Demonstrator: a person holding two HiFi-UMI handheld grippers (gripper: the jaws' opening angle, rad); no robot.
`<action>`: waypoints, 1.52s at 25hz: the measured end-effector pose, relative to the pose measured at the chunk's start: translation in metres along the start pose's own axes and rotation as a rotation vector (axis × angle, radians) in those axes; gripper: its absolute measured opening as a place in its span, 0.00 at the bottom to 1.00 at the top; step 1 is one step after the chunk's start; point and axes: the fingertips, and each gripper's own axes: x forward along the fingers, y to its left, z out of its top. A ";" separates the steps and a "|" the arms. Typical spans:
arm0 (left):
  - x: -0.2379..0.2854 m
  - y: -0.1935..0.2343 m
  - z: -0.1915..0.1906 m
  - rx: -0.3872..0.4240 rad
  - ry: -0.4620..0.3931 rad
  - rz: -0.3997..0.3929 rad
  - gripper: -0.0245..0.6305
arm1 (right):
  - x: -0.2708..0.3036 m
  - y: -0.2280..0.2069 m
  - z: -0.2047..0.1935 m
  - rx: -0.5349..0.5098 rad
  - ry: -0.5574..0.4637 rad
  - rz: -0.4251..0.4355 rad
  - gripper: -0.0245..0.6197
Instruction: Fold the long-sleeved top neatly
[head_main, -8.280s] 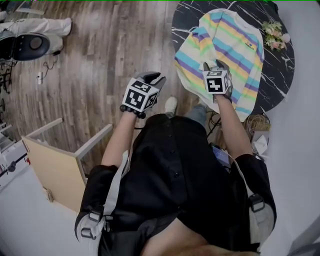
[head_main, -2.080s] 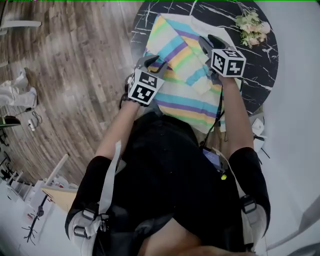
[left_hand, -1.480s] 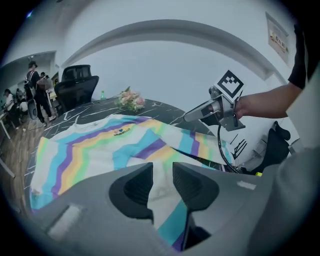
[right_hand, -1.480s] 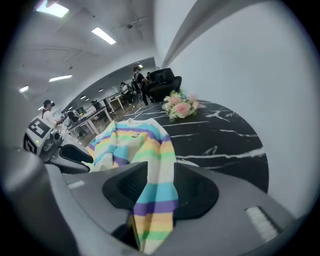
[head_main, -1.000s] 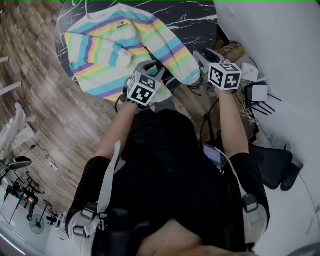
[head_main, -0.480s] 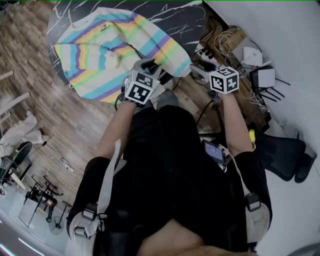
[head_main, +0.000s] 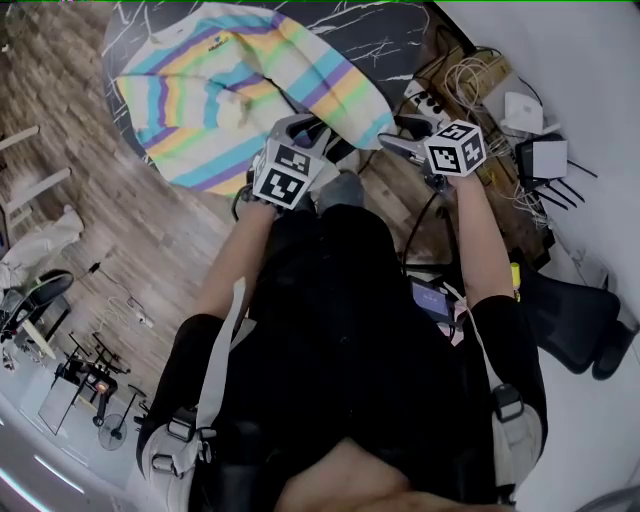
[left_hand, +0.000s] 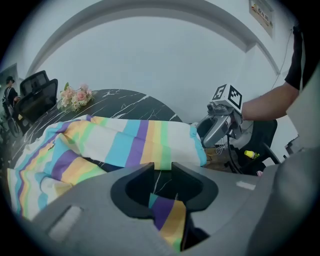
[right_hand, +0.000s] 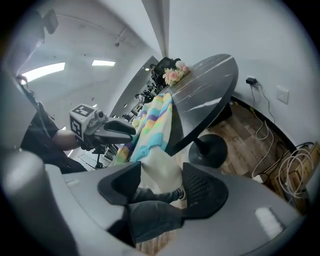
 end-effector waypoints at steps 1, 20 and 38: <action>0.000 -0.001 0.000 0.000 -0.001 0.001 0.22 | 0.001 0.001 -0.003 0.006 0.010 0.008 0.42; -0.063 0.022 -0.009 -0.067 -0.121 0.046 0.21 | -0.044 0.118 0.129 -0.251 -0.244 -0.070 0.08; -0.240 0.164 -0.181 -0.307 -0.176 0.230 0.21 | 0.205 0.329 0.227 -0.864 0.049 -0.031 0.08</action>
